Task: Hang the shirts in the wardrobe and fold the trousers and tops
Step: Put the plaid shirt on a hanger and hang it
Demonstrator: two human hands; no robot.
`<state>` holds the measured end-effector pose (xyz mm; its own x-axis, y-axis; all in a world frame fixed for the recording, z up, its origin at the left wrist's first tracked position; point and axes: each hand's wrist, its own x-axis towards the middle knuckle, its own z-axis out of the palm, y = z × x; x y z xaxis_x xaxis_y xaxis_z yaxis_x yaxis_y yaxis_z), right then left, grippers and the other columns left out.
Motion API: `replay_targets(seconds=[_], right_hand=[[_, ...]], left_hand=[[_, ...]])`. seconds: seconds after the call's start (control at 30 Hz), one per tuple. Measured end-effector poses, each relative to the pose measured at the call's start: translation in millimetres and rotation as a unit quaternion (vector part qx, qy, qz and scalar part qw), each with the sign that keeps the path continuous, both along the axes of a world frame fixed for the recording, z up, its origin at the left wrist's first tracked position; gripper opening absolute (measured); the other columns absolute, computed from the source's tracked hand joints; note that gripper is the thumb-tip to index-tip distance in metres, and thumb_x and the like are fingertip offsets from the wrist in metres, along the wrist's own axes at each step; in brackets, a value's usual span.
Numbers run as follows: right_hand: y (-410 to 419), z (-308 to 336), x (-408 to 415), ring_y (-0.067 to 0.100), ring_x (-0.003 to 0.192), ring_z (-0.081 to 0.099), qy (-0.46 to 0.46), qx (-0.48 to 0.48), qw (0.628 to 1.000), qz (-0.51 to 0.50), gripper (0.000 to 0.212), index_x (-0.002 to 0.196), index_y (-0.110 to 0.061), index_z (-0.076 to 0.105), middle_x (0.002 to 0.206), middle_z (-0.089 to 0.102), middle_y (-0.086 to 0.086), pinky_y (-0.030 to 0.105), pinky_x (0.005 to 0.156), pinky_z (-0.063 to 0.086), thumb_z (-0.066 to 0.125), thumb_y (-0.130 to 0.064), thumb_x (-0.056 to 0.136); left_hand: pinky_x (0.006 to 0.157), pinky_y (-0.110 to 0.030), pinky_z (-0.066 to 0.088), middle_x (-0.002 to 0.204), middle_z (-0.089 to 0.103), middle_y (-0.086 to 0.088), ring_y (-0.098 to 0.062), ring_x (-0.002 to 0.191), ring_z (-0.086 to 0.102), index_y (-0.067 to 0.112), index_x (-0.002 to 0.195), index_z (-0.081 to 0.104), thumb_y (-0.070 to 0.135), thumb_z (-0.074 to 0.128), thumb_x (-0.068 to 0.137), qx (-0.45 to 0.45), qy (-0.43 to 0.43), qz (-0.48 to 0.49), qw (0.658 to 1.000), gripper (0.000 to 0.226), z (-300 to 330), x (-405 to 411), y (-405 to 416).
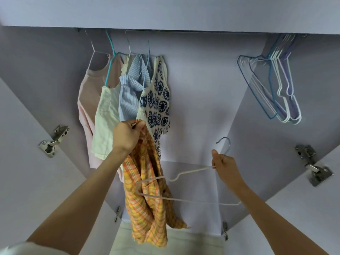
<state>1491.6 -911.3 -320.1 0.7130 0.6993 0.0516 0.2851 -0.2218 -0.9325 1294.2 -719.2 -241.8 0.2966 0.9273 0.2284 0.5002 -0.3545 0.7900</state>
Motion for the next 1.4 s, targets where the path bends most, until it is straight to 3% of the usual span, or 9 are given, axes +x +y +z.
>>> replay_targets(seconds=[0.37, 0.5, 0.6, 0.7, 0.87, 1.03, 1.17, 1.23, 1.4], right_hand=[[10, 16, -18, 0.014, 0.054, 0.032, -0.106, -0.057, 0.987, 0.107, 0.031, 0.064, -0.016, 0.041, 0.058, 0.04, 0.004, 0.019, 0.051, 0.029, 0.048, -0.008, 0.093], [20, 12, -23, 0.013, 0.051, 0.031, -0.156, -0.144, 0.969, 0.127, 0.036, 0.063, -0.023, 0.033, 0.053, 0.036, -0.004, 0.029, 0.057, 0.032, 0.044, -0.012, 0.095], [32, 11, -30, 0.009, 0.052, 0.033, -0.1, -0.14, 0.975, 0.141, 0.035, 0.063, -0.02, 0.034, 0.056, 0.038, -0.006, 0.019, 0.051, 0.032, 0.043, -0.007, 0.094], [46, 9, -40, 0.007, 0.052, 0.035, -0.056, -0.151, 0.976, 0.146, 0.032, 0.065, -0.015, 0.038, 0.059, 0.04, -0.005, 0.015, 0.047, 0.031, 0.043, -0.007, 0.095], [49, 11, -34, 0.009, 0.056, 0.038, -0.03, -0.081, 0.996, 0.003, 0.031, 0.066, -0.014, 0.037, 0.062, 0.041, -0.001, 0.026, 0.053, 0.027, 0.043, -0.01, 0.096], [42, 30, -28, 0.005, 0.047, 0.03, -0.028, 0.085, 0.996, -0.019, 0.032, 0.065, -0.011, 0.038, 0.056, 0.031, -0.002, 0.015, 0.044, 0.025, 0.046, -0.003, 0.094], [37, 43, -38, 0.006, 0.042, 0.032, -0.119, 0.11, 0.985, 0.065, 0.023, 0.07, -0.004, 0.044, 0.052, 0.031, -0.004, 0.015, 0.043, 0.023, 0.049, 0.0, 0.092], [35, 49, -45, 0.009, 0.046, 0.032, -0.149, 0.123, 0.978, 0.083, 0.022, 0.071, -0.005, 0.045, 0.052, 0.034, -0.001, 0.019, 0.046, 0.026, 0.05, 0.0, 0.092], [33, 71, -48, -0.001, 0.061, 0.054, -0.114, 0.122, 0.978, 0.126, 0.012, 0.089, -0.009, 0.059, 0.071, 0.06, -0.007, 0.01, 0.063, 0.041, 0.049, -0.005, 0.094]], left_hand=[[0.057, -0.039, 0.047, 0.052, 0.052, -0.009, -0.035, 0.058, 0.053, 0.011, 0.07, 0.055, 0.039, 0.053, 0.091, 0.116, 0.122, -0.019, 0.986, 0.036, 4, -15, -2], [0.051, -0.031, 0.036, 0.043, 0.04, 0.002, -0.026, 0.048, 0.041, 0.013, 0.065, 0.051, 0.039, 0.054, 0.091, 0.137, 0.132, -0.022, 0.981, 0.037, 7, -13, -4], [0.05, -0.028, 0.031, 0.042, 0.042, 0.0, -0.028, 0.044, 0.041, 0.019, 0.057, 0.044, 0.037, 0.055, 0.091, 0.106, 0.068, -0.048, 0.991, 0.04, 12, -6, -13], [0.048, -0.024, 0.034, 0.046, 0.053, 0.0, -0.023, 0.05, 0.054, 0.013, 0.072, 0.064, 0.035, 0.057, 0.09, 0.071, -0.002, -0.068, 0.995, 0.03, 17, 6, -33], [0.054, -0.027, 0.038, 0.056, 0.058, -0.006, -0.012, 0.048, 0.047, 0.016, 0.074, 0.066, 0.044, 0.053, 0.089, 0.071, 0.012, -0.165, 0.984, 0.035, 10, -5, -62], [0.097, -0.036, 0.042, 0.134, 0.048, 0.009, -0.016, 0.125, 0.044, 0.035, 0.128, 0.05, 0.043, 0.042, 0.094, 0.042, 0.469, -0.309, 0.826, 0.036, -3, -36, -59], [0.108, -0.04, 0.026, 0.143, 0.033, 0.005, -0.019, 0.136, 0.026, 0.03, 0.14, 0.035, 0.06, 0.046, 0.085, 0.219, 0.318, -0.205, 0.899, 0.064, 8, -15, -53], [0.111, -0.042, 0.019, 0.141, 0.035, 0.005, -0.02, 0.137, 0.022, 0.03, 0.142, 0.031, 0.064, 0.046, 0.083, 0.27, 0.32, -0.203, 0.885, 0.069, 8, 5, -51], [0.059, -0.025, 0.041, 0.086, 0.06, 0.002, -0.022, 0.078, 0.063, 0.019, 0.109, 0.052, 0.024, 0.043, 0.097, 0.235, 0.283, -0.217, 0.904, 0.017, -8, 24, -26]])
